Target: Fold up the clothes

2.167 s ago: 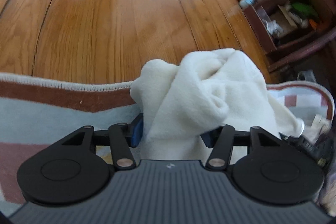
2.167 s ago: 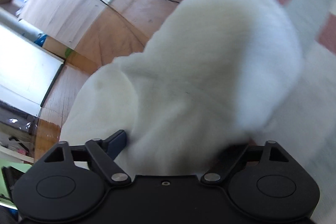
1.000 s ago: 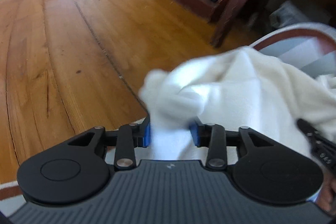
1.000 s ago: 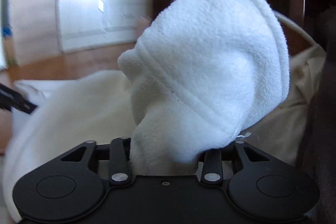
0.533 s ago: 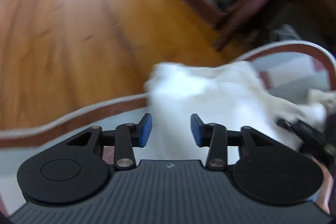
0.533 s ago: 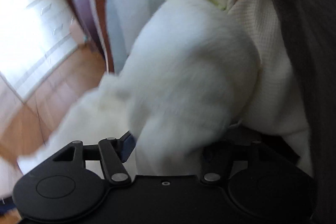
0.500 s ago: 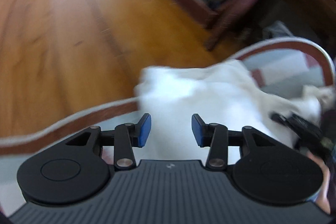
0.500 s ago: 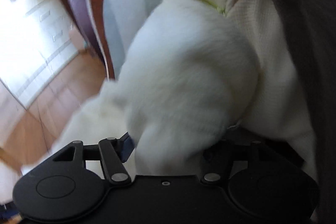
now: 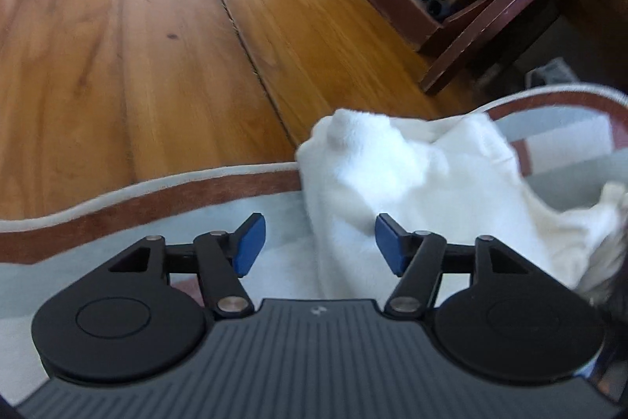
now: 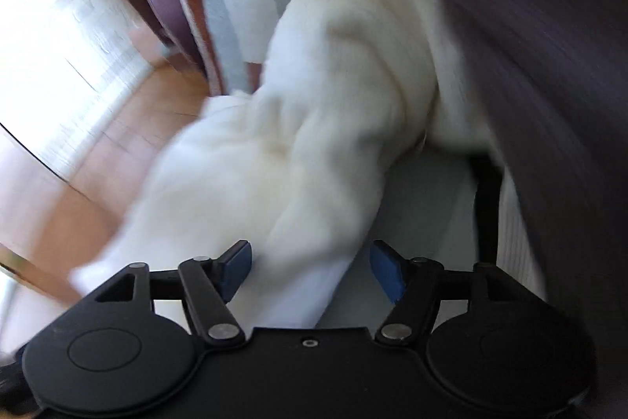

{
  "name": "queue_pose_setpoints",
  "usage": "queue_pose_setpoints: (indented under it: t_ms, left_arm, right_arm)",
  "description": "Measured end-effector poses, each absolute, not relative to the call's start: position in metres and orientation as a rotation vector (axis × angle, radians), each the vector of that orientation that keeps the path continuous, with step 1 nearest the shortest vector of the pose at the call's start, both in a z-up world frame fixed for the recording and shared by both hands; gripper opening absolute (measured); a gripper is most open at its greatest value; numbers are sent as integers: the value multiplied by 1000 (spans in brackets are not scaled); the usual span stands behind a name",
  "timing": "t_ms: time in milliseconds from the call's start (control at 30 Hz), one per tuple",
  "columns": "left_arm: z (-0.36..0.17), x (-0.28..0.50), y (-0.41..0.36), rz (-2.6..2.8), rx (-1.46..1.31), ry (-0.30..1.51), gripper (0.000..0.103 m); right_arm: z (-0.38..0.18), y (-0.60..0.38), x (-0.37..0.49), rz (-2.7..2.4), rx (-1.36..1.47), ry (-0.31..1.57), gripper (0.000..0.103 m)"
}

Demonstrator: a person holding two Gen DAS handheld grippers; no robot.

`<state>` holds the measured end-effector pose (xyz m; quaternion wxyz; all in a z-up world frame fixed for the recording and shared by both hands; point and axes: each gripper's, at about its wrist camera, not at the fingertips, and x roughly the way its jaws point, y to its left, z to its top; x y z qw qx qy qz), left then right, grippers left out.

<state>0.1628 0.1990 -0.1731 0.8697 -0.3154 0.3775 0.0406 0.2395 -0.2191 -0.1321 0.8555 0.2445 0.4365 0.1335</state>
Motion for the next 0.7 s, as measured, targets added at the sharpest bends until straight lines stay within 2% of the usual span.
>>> queue_pose_setpoints:
  t_ms: [100,167,233,267,300,333,400,433,500,567,700]
  left_arm:
    - [-178,187,183,18,-576,899,69]
    - [-180,191,178,66,-547,866,87]
    - [-185,196,188,55,-627,817,88]
    - [-189,198,195,22,-702,808,63]
    - [-193,201,201,-14,-789,804,39]
    - [-197,203,206,-50,-891,814,29]
    - [-189,197,205,-26,-887,789,24]
    - [-184,193,204,-13,-872,778,21]
    - [-168,180,194,10,-744,760,15]
    - [-155,163,187,26,-654,750,12]
    - [-157,151,194,72,-694,820,8]
  right_arm:
    - [-155,-215,221,409,703,1008,85]
    - [-174,-206,215,448,774,1071,85]
    - [-188,-192,213,437,807,1060,94]
    - [-194,-179,214,429,815,1026,101]
    - [-198,-173,217,425,816,989,103]
    - [-200,-166,219,424,816,940,103]
    - [-199,-153,223,407,792,891,102]
    - [-195,-148,225,413,762,891,97]
    - [-185,-149,228,445,698,888,71]
    - [-172,-165,228,509,649,889,62]
    - [-169,-176,233,646,509,996,63]
